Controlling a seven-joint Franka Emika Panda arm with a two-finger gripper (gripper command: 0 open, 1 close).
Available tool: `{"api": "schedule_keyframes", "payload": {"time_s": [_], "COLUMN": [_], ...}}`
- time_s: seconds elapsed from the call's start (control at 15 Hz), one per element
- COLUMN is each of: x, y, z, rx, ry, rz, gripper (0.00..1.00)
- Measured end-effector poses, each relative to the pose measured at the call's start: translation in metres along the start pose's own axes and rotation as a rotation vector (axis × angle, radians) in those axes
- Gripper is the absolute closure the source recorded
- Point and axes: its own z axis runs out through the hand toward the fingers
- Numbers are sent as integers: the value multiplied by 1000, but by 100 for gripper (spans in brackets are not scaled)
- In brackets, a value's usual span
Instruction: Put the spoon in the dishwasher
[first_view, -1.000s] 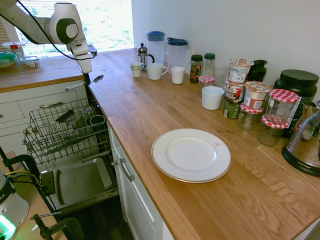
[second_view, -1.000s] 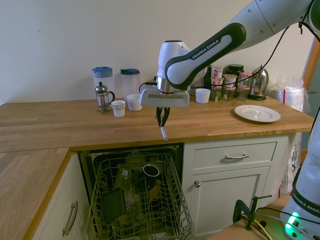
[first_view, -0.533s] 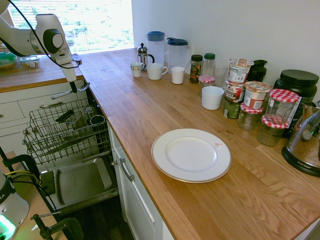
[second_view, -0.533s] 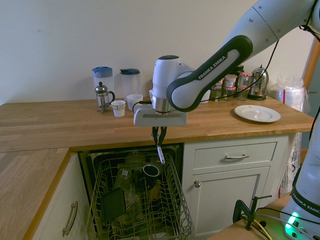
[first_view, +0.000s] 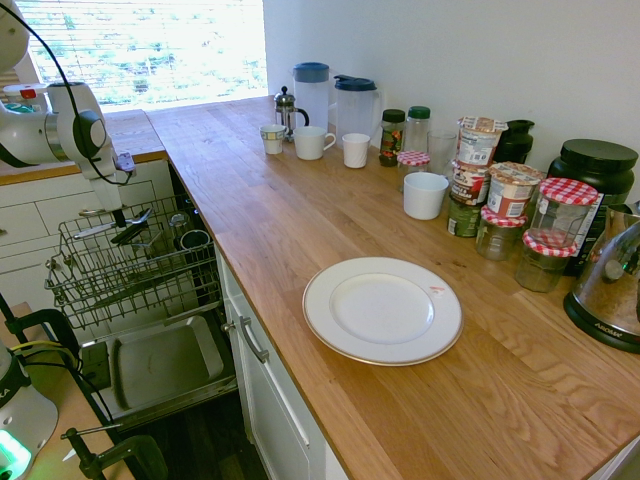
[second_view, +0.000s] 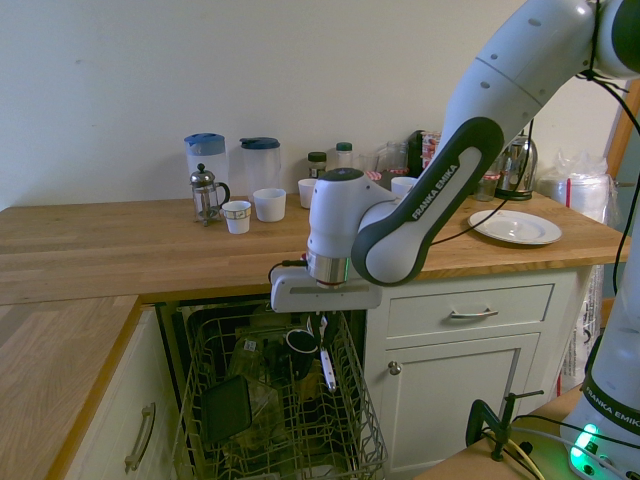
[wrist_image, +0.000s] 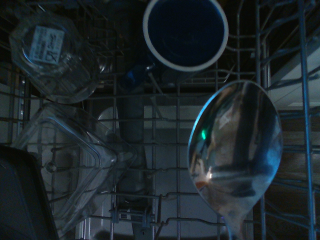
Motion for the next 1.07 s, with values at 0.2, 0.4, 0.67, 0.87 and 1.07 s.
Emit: {"api": "schedule_keyframes", "payload": {"time_s": [0.2, 0.4, 0.67, 0.87, 1.07], "x": [5, 15, 11, 2, 1], "y": [6, 5, -3, -7, -8], "z": [50, 90, 120, 132, 137], "rx": [-30, -50, -69, -77, -79], "ry": [-15, -34, -35, -29, -22], "rz": [4, 20, 37, 38, 25], "gripper": [100, 100, 100, 0, 0]}}
